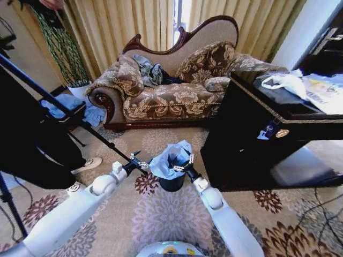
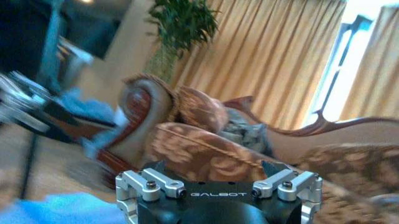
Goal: Place a garbage bag over the trash bin.
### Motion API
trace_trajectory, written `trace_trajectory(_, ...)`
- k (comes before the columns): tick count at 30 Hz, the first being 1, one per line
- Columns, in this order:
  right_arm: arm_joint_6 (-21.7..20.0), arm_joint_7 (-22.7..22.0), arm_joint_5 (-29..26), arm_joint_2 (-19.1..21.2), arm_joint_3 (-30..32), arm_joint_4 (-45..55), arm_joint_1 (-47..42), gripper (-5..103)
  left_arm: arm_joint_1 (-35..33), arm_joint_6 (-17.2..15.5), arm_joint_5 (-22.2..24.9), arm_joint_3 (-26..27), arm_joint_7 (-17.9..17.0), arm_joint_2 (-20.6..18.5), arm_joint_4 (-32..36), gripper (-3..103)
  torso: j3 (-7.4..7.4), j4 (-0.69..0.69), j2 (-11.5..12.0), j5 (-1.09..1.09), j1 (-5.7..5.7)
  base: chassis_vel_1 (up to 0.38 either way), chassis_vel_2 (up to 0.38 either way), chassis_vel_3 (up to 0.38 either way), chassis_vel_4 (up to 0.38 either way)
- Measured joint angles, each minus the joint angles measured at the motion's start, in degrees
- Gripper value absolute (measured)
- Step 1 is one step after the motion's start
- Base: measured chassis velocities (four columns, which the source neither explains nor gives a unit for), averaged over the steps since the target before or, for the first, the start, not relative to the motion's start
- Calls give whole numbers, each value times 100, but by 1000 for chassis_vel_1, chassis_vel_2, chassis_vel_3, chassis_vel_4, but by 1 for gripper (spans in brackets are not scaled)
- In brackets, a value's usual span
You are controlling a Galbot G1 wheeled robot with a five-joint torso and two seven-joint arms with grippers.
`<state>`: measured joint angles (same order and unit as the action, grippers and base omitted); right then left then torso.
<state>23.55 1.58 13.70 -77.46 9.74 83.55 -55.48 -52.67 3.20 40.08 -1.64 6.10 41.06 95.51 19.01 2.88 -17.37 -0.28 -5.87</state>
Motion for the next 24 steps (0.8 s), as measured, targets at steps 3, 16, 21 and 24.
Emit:
trace_trajectory(3, -190, -178, 316, -46, -57, -144, 69, 100, 103, 34, -11, -104, -7, 87, -159, 100, 0, 2, 0, -1, 0, 0, 0, 0, 0)
trace_trajectory(16, -375, -538, 1728, -192, 699, -834, 258, 100, 205, 105, -30, -293, -99, 259, -303, 99, 0, 2, 0, 1, 0, 0, 0, 0, 0)
trace_trajectory(21, -293, -668, 2049, -155, 1191, -984, 255, 100, 256, 193, -17, -370, -78, 311, -242, 99, 0, 1, 0, 0, 0, 0, 0, 0, 0)
trace_trajectory(24, -215, -684, 2090, -126, 1350, -1047, 151, 100, 331, 209, -12, -480, -50, 350, -227, 99, 0, 2, 0, 1, 0, 0, 0, 0, 0)
